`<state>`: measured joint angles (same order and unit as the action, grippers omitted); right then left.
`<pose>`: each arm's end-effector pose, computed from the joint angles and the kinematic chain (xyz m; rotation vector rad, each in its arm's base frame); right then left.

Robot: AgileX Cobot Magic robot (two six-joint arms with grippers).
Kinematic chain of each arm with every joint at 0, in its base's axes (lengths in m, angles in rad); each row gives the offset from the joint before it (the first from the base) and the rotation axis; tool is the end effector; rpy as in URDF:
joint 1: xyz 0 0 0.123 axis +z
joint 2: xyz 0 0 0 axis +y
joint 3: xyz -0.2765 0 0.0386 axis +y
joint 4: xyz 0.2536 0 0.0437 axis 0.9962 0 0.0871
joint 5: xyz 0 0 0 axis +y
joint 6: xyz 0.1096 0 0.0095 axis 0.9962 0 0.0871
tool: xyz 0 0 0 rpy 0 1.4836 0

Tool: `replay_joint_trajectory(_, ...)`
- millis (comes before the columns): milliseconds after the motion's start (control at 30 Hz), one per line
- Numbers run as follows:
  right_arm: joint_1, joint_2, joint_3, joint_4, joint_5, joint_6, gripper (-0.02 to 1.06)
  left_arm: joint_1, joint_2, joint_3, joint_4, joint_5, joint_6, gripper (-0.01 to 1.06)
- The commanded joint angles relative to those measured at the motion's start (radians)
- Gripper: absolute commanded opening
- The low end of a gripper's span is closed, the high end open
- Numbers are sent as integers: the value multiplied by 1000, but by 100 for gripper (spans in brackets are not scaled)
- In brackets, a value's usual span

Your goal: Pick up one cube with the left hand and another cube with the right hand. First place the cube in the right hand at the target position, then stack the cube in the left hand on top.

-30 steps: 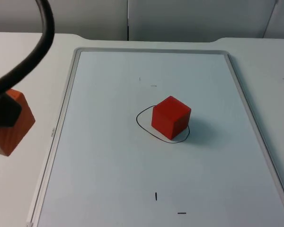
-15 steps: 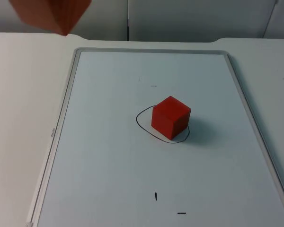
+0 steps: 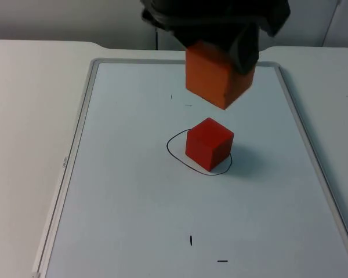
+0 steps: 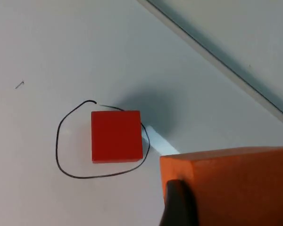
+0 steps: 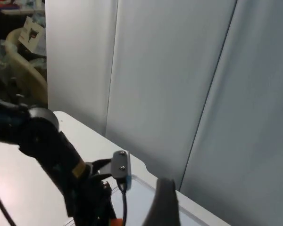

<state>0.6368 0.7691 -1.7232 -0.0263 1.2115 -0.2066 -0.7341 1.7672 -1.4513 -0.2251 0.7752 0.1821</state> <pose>0.0399 0.0261 0.5565 -0.7069 1.6003 0.2870 0.2898 -0.2847 0.2585 1.0192 2.4075 -0.4649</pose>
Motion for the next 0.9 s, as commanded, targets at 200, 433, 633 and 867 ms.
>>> replay_joint_trajectory(200,-1,-78,-2,-13,10,23,67,-8,224,-151,7,25,1,31)
replay_joint_trajectory(433,-1,-105,-2,-25,10,23,67,-5,294,-208,44,11,1,31)
replay_joint_trajectory(633,-1,-105,-2,-23,10,23,67,14,320,-223,79,18,1,31)
replay_joint_trajectory(867,-1,-105,-2,-23,10,23,67,64,326,-223,34,20,19,31)
